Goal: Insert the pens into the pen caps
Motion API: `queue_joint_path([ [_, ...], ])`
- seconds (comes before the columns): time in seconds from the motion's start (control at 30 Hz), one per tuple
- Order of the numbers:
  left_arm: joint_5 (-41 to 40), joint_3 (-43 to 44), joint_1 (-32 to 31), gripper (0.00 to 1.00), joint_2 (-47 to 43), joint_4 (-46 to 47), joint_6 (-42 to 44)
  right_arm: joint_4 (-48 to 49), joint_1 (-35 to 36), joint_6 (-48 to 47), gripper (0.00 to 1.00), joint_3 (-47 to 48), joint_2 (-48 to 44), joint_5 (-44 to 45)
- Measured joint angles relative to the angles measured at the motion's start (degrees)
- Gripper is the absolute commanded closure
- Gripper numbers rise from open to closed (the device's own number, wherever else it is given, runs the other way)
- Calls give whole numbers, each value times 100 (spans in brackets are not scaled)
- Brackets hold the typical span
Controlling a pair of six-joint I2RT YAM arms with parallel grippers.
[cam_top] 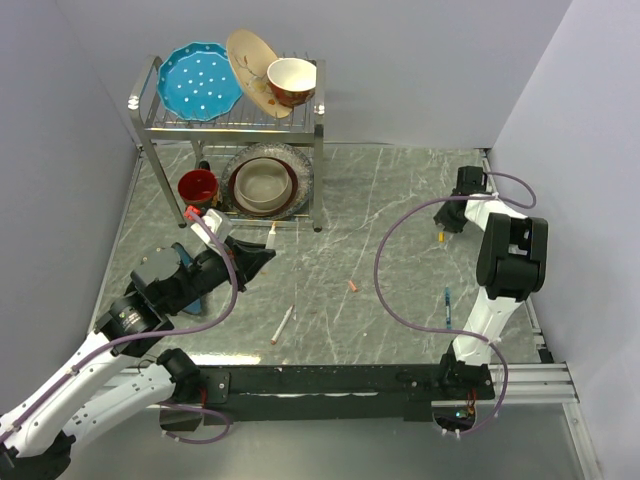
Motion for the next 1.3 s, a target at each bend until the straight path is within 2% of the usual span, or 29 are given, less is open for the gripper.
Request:
queue_joint_path([
  [0.47, -96, 0, 0, 99, -2, 0, 0, 48, 61, -192, 64, -356, -151, -210],
  [0.97, -155, 0, 0, 99, -2, 0, 0, -101, 398, -468, 64, -1272, -1174, -492],
  [1.1, -155, 0, 0, 99, -2, 0, 0, -157, 407, 59, 61, -1482, -1773, -273],
  [1.2, -155, 0, 0, 99, -2, 0, 0, -234, 407, 758, 61, -1539, -2201, 50],
  [1.3, -157, 0, 0, 99, -2, 0, 0, -551, 407, 1554, 57, -1390, -2323, 442],
])
